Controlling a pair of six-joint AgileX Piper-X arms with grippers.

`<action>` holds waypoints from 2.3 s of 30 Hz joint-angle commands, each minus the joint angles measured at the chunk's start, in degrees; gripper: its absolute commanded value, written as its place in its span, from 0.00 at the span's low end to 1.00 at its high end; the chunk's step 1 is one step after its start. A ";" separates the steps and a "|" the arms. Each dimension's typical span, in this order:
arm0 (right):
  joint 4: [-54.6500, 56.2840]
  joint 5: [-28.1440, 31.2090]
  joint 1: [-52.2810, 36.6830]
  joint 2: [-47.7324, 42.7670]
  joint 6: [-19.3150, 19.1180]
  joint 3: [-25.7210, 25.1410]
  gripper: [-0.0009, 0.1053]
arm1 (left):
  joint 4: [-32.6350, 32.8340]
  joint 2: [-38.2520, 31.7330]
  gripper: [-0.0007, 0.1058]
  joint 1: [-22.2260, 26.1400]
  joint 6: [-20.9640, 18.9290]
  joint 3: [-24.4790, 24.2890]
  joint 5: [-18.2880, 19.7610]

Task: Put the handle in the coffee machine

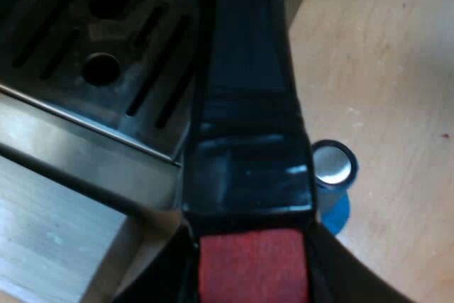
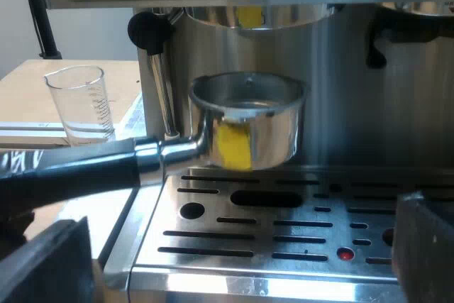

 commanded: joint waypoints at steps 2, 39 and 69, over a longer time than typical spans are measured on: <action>-0.34 0.84 0.01 -0.22 -0.57 0.00 0.82 | -1.70 0.06 0.01 -0.09 -0.80 -1.53 3.81; -0.34 0.75 -1.23 -0.22 -0.57 0.00 0.82 | -12.42 2.62 0.01 -3.68 -9.68 -4.03 1.17; -0.34 0.75 -1.23 -0.22 -0.46 0.00 0.82 | -6.94 2.62 0.01 -3.68 -7.96 -7.82 7.36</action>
